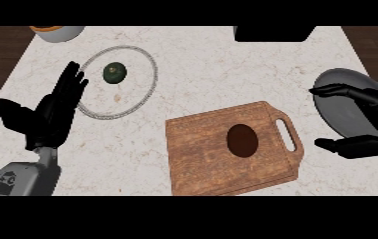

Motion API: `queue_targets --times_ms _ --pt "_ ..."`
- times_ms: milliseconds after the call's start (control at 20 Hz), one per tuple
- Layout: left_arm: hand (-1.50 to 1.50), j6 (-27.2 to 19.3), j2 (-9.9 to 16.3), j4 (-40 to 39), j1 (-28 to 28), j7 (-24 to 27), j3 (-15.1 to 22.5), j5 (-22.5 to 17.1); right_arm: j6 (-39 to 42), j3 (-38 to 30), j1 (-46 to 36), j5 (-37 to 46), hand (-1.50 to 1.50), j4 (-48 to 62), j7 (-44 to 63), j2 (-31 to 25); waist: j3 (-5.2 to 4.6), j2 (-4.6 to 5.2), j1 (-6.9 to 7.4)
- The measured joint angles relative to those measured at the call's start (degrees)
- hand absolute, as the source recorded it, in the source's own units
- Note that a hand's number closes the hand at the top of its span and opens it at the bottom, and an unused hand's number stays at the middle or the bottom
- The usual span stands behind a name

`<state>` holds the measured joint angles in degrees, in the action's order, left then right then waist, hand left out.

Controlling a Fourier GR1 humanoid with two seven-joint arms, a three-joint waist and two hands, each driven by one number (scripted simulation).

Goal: Pick the cupcake from the cutting board and place it in the pan

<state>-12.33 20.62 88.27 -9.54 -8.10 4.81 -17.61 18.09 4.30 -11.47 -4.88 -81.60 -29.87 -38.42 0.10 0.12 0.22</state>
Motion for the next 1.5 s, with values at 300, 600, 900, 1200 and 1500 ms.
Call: queue_targets --times_ms 300,600,900,1200,1500 --pt "0.00 -0.7 -0.9 1.2 -0.6 -2.4 -0.1 1.0 1.5 0.9 -4.7 7.1 -1.50 -1.2 -0.5 -2.6 -0.08 -0.11 0.07" --pt "0.00 -0.7 -1.3 1.7 -0.4 -2.8 -0.4 1.7 2.8 6.7 -10.5 15.8 -1.50 -6.4 8.1 -3.7 -0.16 -0.18 0.35" --pt "0.00 -0.6 -1.9 2.2 -0.2 -3.2 -0.3 2.4 6.2 14.3 -16.1 24.7 -1.50 -8.2 16.9 -1.9 -0.17 -0.13 0.55" --pt "0.00 0.3 -2.2 0.8 -0.5 -2.5 -0.9 2.6 16.0 21.9 -19.1 30.3 -1.50 -9.1 23.0 -2.8 -0.18 -0.11 0.33" --pt "0.00 1.0 -3.0 1.2 0.1 -2.4 -2.0 3.2 20.6 23.9 -18.4 36.1 -1.50 -12.4 25.0 -0.7 -0.13 -0.16 0.00"
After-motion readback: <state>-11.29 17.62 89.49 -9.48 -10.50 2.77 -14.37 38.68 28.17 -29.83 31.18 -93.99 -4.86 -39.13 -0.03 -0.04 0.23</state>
